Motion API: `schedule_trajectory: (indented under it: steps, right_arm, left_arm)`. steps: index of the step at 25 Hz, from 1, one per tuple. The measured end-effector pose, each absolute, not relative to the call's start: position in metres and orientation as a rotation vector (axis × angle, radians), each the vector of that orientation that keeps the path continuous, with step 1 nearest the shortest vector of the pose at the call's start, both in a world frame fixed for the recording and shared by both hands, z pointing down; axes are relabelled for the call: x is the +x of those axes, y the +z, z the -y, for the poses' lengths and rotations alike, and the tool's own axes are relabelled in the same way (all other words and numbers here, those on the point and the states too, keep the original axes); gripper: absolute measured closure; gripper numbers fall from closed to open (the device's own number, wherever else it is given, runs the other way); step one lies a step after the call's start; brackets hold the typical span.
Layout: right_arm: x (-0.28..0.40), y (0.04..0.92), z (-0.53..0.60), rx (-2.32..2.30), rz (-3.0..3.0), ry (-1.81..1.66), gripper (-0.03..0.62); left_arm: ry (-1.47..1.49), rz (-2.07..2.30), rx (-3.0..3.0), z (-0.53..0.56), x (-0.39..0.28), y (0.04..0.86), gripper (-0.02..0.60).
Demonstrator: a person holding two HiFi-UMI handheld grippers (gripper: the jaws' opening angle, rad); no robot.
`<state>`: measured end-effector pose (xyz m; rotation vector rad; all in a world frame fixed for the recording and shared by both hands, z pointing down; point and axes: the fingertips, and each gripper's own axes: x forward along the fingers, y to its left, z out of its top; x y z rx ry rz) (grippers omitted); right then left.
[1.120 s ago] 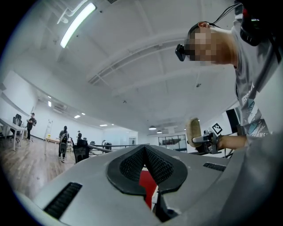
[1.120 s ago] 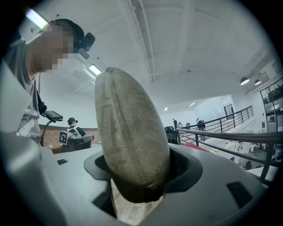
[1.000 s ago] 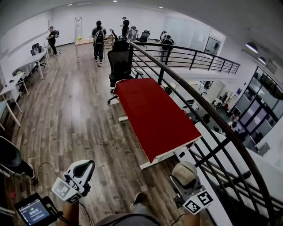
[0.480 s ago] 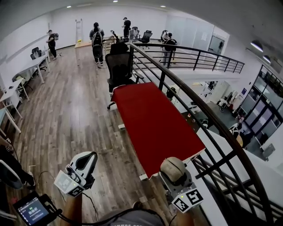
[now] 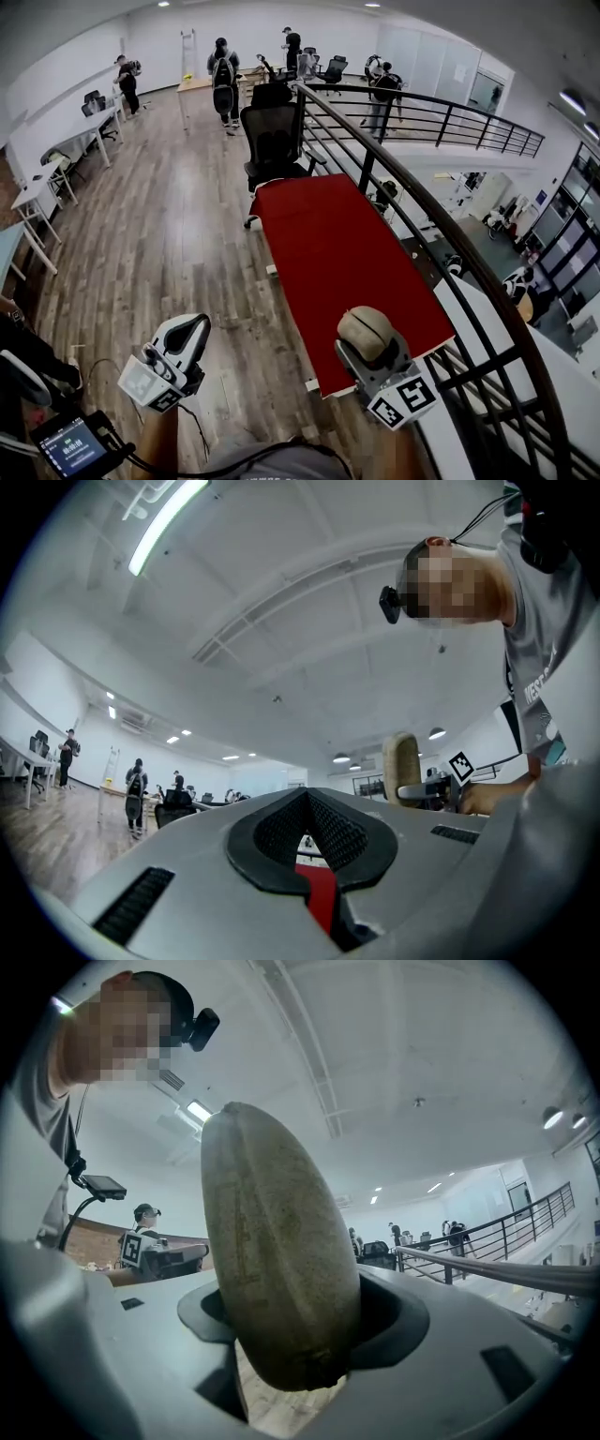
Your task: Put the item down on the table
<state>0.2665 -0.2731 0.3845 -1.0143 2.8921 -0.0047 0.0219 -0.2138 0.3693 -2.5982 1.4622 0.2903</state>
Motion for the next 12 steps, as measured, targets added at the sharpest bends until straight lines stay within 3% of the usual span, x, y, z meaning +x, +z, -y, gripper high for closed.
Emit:
schedule_trajectory:
  steps: [12]
  right_arm:
    - [0.172, 0.397, 0.391, -1.116, -2.879, -0.067, 0.312]
  left_arm:
    - [0.354, -1.365, -2.653, 0.319, -0.061, 0.341, 0.58]
